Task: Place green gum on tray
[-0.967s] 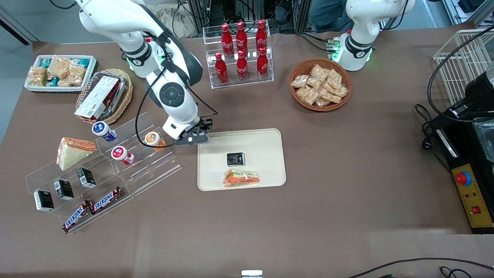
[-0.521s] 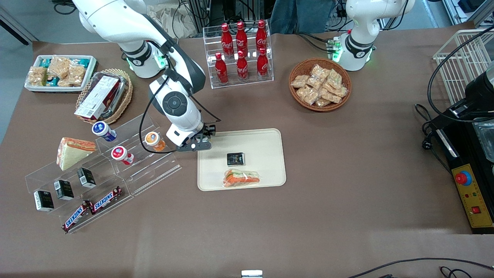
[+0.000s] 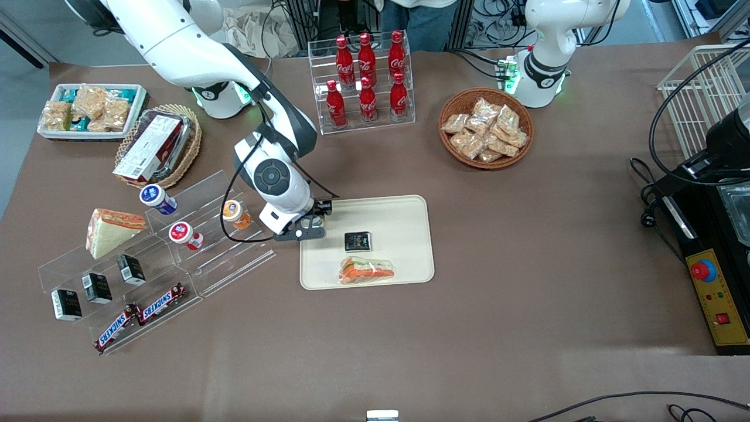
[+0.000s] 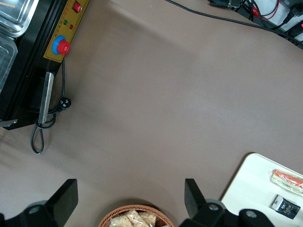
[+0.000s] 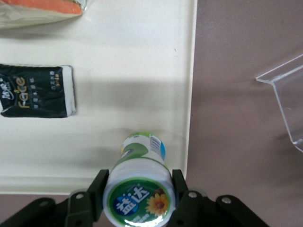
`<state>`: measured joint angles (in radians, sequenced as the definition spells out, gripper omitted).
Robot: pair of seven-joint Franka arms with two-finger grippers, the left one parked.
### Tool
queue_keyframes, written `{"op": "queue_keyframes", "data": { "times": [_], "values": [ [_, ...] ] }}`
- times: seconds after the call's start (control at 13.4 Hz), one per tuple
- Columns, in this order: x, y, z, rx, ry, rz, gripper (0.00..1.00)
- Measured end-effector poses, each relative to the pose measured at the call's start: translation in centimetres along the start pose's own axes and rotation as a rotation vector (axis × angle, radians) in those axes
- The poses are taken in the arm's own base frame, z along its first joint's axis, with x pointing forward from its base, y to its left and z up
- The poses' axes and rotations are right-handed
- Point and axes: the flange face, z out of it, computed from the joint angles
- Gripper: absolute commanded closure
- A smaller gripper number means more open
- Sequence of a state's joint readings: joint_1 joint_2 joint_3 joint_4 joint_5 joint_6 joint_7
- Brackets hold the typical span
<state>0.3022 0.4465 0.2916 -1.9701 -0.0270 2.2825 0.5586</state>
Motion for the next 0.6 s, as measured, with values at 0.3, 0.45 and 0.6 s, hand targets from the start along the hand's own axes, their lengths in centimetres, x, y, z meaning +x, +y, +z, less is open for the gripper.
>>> {"op": "queue_keyframes", "data": {
  "times": [0.3, 0.45, 0.6],
  "values": [
    [0.59, -0.3, 0.98, 0.004, -0.012, 0.005, 0.0],
    [0.77, -0.33, 1.08, 0.0, -0.009, 0.002, 0.0],
    [0.98, -0.19, 0.94, -0.01, 0.002, -0.005, 0.0]
  ]
}}
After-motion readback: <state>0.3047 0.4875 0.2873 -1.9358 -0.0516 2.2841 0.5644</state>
